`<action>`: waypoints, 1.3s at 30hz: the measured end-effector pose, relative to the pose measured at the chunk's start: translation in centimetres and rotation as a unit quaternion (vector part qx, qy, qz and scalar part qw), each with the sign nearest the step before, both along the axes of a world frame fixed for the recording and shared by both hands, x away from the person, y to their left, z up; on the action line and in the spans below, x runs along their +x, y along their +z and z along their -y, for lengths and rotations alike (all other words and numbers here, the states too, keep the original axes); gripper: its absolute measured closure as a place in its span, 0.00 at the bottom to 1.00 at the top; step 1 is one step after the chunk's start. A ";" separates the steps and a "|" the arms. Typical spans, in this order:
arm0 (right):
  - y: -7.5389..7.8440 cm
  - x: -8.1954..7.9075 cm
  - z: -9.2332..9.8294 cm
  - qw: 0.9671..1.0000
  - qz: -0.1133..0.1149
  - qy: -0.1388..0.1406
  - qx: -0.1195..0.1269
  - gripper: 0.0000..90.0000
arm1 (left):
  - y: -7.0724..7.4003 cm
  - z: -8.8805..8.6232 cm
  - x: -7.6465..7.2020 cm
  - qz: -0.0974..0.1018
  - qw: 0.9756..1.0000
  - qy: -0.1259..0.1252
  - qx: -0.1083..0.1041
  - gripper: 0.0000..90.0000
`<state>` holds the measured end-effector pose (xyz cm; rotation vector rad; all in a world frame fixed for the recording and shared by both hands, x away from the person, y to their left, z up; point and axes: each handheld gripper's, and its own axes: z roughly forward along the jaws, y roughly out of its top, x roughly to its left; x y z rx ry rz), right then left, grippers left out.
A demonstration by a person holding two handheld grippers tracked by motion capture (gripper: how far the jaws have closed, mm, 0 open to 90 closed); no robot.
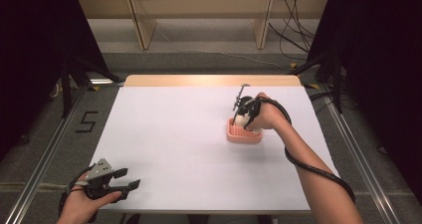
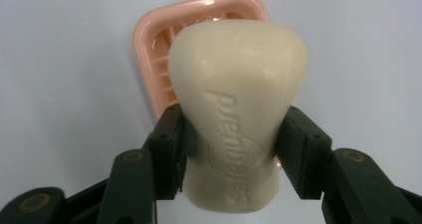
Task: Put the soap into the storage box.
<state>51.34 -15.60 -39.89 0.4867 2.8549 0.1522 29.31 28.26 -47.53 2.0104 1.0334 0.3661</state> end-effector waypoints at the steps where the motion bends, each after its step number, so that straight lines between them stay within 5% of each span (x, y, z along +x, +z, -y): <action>1: 0.0 -0.2 -0.2 1.000 0.001 -0.010 -0.003 0.56 | 0.1 -0.1 0.0 -0.002 1.000 -0.003 0.002 0.37; 21: -0.8 0.1 -0.5 1.000 -0.001 0.009 -0.006 0.56 | 0.1 -0.1 0.0 -0.003 1.000 -0.005 0.004 0.37; 39: -1.6 0.1 -0.3 1.000 0.000 -0.005 -0.008 0.56 | 0.0 -0.1 0.0 -0.001 1.000 -0.004 0.002 0.37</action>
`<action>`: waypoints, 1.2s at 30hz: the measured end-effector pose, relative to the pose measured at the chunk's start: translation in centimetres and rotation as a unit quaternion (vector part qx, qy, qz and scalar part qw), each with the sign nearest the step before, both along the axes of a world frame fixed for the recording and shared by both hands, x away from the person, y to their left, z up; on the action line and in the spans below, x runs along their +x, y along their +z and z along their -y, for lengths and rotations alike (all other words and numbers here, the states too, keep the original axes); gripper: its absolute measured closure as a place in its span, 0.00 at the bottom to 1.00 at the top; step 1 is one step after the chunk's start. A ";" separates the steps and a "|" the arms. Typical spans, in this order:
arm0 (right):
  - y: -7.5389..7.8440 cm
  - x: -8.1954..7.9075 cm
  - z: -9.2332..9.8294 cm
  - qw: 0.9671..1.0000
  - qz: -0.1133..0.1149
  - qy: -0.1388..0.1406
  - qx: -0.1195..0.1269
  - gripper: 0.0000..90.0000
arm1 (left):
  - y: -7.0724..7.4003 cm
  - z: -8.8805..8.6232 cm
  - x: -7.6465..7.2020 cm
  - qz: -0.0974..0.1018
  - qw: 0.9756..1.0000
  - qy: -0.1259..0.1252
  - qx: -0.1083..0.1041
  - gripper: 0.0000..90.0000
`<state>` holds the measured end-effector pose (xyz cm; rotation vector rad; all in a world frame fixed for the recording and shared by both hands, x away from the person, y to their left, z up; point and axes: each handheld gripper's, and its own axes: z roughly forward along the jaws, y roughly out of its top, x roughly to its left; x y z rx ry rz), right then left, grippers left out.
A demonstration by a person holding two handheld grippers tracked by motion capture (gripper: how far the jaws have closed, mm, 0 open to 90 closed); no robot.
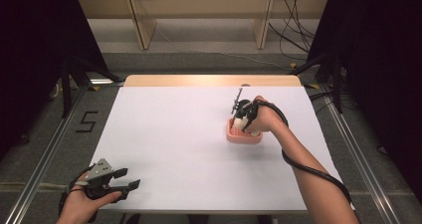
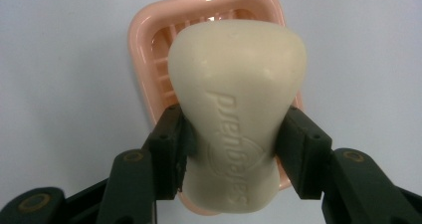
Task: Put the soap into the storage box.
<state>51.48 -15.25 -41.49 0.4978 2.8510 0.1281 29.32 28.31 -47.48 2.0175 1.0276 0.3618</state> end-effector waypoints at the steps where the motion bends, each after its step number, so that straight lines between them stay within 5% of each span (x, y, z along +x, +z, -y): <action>1: 0.0 0.0 0.0 1.000 -0.001 -0.001 0.001 0.56 | 0.0 0.0 0.0 -0.001 1.000 -0.001 0.001 0.37; 5: -0.1 0.3 0.1 1.000 -0.001 0.011 0.005 0.56 | 0.0 0.0 0.0 0.002 1.000 0.002 -0.001 0.37; 15: -0.6 0.2 0.0 1.000 -0.004 -0.020 0.018 0.56 | -0.1 0.0 0.1 0.007 1.000 0.001 0.003 0.37; 30: -1.2 0.3 -0.1 1.000 -0.007 -0.023 0.017 0.55 | -0.1 0.1 0.0 0.001 1.000 0.007 -0.009 0.37; 32: -1.2 0.3 -0.1 0.999 -0.008 -0.025 0.019 0.55 | -0.1 -0.1 0.2 0.008 1.000 -0.002 0.006 0.37; 36: -0.6 0.4 0.0 0.999 -0.004 -0.020 0.035 0.51 | -0.1 0.1 0.0 0.001 1.000 0.005 -0.008 0.37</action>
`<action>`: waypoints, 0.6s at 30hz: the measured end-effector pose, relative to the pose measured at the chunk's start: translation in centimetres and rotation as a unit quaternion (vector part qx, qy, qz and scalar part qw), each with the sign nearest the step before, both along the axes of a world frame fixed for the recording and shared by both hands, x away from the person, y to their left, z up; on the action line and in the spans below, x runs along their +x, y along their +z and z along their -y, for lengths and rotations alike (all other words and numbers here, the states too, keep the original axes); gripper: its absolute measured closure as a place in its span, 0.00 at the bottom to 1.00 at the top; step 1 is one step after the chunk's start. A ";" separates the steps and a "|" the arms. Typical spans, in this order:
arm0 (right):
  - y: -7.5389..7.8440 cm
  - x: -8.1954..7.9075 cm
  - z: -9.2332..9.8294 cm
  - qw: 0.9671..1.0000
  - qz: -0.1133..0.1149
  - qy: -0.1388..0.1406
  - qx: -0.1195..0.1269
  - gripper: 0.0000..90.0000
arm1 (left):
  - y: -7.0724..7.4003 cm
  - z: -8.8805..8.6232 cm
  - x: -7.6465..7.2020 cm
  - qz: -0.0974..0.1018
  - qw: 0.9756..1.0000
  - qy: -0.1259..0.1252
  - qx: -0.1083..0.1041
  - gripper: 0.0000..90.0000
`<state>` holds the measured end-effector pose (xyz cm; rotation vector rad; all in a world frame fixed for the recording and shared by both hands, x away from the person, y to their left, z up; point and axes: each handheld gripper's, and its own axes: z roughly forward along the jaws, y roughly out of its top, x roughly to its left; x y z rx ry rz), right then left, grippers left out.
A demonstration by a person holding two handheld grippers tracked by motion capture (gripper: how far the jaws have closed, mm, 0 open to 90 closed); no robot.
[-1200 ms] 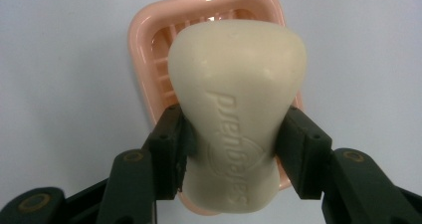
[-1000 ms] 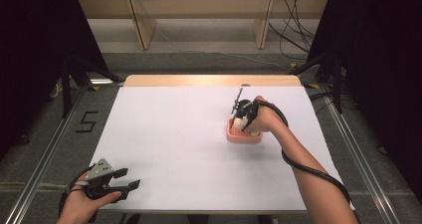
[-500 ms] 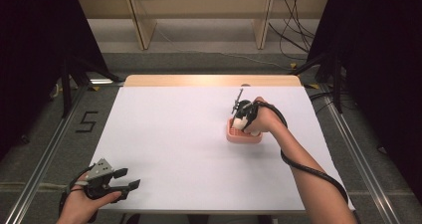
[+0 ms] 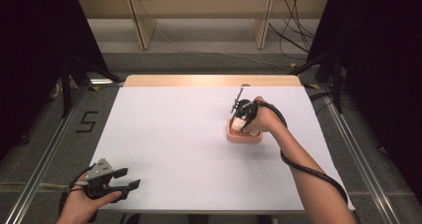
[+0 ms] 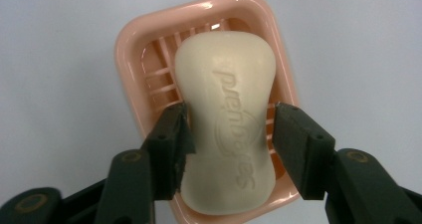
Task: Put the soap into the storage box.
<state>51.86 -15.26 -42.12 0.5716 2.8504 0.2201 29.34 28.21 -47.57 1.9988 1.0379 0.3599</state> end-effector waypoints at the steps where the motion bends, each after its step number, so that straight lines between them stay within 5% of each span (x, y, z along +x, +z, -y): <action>1: 0.0 0.0 0.0 1.000 0.000 0.000 0.000 0.51 | 0.0 0.0 0.0 0.000 1.000 0.000 0.000 0.37; 5: 0.4 -0.6 0.1 1.000 -0.006 -0.025 0.010 0.43 | 0.0 0.0 0.0 0.002 1.000 -0.001 0.000 0.37; 12: 0.8 -2.3 1.2 0.998 0.020 -0.046 0.043 0.37 | 0.0 0.0 0.0 0.001 1.000 0.001 0.000 0.37; 13: 0.8 -2.3 1.2 0.998 0.020 -0.046 0.043 0.37 | 0.0 -0.1 0.2 0.008 1.000 -0.006 0.013 0.37; 18: 0.8 -3.7 2.2 0.997 0.033 -0.046 0.054 0.37 | 0.0 0.1 0.0 -0.008 1.000 -0.003 0.000 0.37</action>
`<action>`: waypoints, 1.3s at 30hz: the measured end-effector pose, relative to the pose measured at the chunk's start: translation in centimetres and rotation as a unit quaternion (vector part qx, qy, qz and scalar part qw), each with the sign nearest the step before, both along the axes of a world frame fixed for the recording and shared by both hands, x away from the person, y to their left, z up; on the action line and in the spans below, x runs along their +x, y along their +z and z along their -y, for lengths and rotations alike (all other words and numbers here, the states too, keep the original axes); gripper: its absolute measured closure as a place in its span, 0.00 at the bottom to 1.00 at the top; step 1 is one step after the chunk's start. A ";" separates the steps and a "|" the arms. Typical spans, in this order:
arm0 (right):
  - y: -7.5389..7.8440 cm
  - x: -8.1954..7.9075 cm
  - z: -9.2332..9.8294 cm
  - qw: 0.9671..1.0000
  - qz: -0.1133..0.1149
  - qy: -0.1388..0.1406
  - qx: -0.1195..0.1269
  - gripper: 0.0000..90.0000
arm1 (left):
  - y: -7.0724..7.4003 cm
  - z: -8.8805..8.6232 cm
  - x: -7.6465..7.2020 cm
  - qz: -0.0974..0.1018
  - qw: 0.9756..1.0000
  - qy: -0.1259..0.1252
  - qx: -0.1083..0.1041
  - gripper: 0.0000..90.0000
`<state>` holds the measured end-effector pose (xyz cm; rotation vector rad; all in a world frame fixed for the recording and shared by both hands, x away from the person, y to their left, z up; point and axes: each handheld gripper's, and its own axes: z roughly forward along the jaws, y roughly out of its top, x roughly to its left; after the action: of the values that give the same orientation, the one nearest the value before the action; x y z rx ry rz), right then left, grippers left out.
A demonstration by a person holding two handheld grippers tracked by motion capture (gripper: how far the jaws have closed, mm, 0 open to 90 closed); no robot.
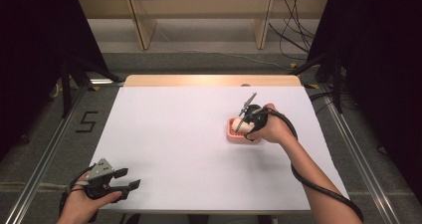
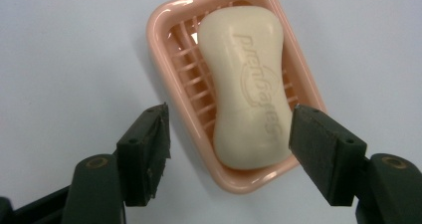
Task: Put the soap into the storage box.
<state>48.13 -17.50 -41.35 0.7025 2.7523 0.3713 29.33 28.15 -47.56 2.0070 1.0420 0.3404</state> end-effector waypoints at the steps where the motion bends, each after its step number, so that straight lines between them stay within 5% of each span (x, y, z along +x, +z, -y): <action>1: 0.0 0.0 0.0 1.000 0.000 0.000 0.000 0.37 | 0.0 0.0 0.0 0.000 1.000 0.001 0.000 0.37; 20: -2.3 -5.2 3.4 0.999 0.012 -0.041 0.018 0.37 | -0.1 0.1 0.0 -0.001 1.000 0.004 0.001 0.37; 25: -3.1 -6.9 4.3 0.998 0.013 -0.047 0.027 0.37 | -0.1 -0.2 0.2 0.011 1.000 -0.005 0.017 0.37; 28: -3.7 -8.0 5.0 0.998 0.012 -0.049 0.040 0.37 | -0.2 0.1 0.0 0.002 1.000 0.005 0.004 0.37; 36: -5.5 -10.4 7.0 0.991 0.044 -0.087 0.088 0.40 | -0.2 0.0 0.0 0.002 1.000 0.006 0.005 0.37; 37: -5.5 -10.5 7.2 0.991 0.061 -0.083 0.087 0.40 | -0.2 0.1 0.1 0.007 1.000 0.006 0.000 0.37; 38: -4.8 -10.8 7.3 0.986 0.093 -0.087 0.112 0.40 | -0.2 0.1 0.1 0.010 1.000 0.009 -0.003 0.37; 39: -4.8 -10.8 7.3 0.986 0.093 -0.087 0.112 0.40 | -0.2 0.1 0.1 0.010 1.000 0.009 -0.003 0.37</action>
<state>37.37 -24.84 -46.14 0.9049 2.4752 0.6782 29.41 28.07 -47.79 1.9867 1.0470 0.3663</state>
